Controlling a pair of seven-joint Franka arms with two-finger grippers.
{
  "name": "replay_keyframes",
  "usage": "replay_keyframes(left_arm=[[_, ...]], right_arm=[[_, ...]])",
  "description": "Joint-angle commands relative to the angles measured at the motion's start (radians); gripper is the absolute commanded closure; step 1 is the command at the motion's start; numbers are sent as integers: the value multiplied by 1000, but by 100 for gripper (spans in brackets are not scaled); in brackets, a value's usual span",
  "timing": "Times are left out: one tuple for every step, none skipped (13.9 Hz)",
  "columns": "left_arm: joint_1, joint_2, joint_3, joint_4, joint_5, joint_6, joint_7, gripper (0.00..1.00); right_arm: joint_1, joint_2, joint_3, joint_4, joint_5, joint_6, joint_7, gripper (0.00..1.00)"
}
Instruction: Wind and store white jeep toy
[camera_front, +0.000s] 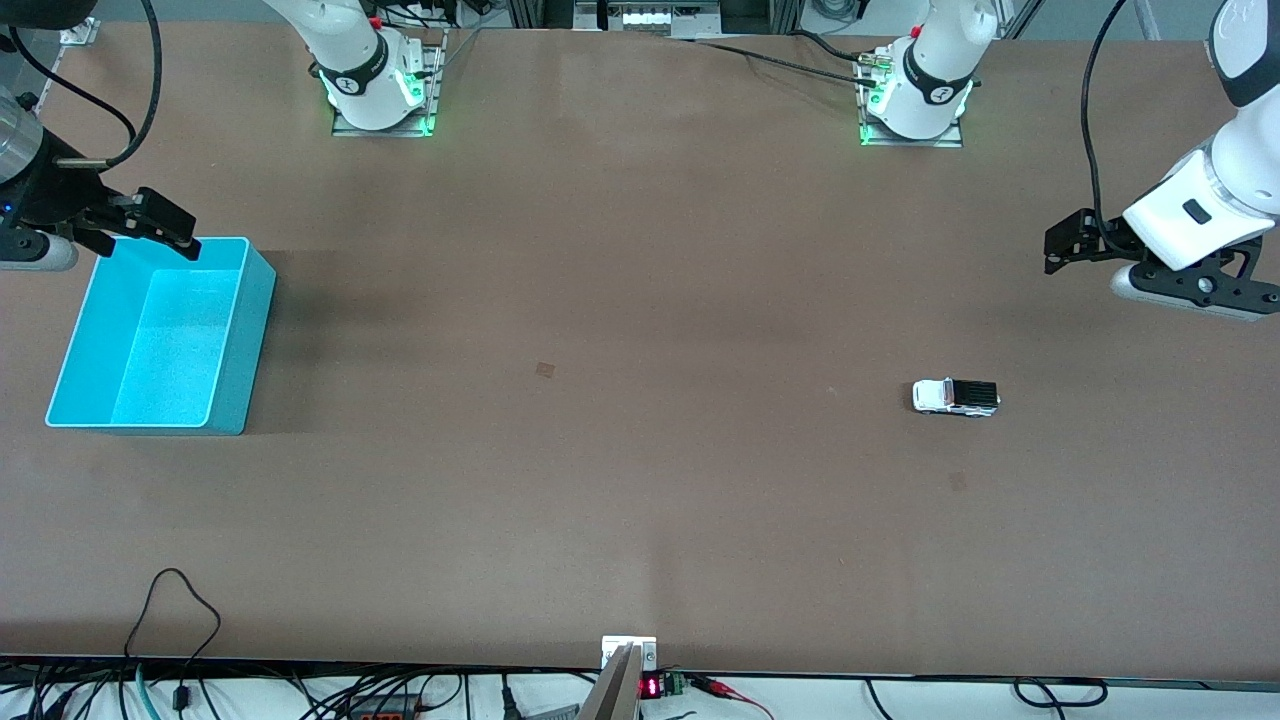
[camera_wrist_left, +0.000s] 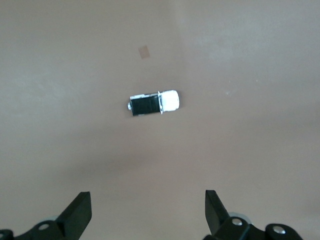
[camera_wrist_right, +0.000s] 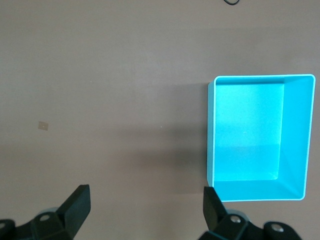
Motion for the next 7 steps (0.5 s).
replay_keyframes(left_arm=[[4, 10, 4, 19, -3, -36, 7, 0], [5, 10, 4, 17, -3, -36, 7, 0], [4, 10, 4, 17, -1, -39, 12, 0], [4, 10, 4, 17, -1, -41, 53, 0], [5, 19, 4, 17, -1, -42, 115, 0], [8, 24, 7, 17, -1, -42, 190, 0], [19, 34, 9, 16, -1, -45, 272, 0]], right_arm=[[-12, -22, 6, -22, 7, 3, -15, 0], [-9, -22, 6, -22, 7, 3, -15, 0], [-9, -24, 6, -22, 7, 3, -15, 0], [-9, -22, 6, -22, 7, 3, -15, 0], [-9, -24, 6, -22, 7, 3, -15, 0], [-9, -22, 6, -22, 7, 3, -15, 0], [-7, -24, 6, -22, 5, 3, -15, 0]])
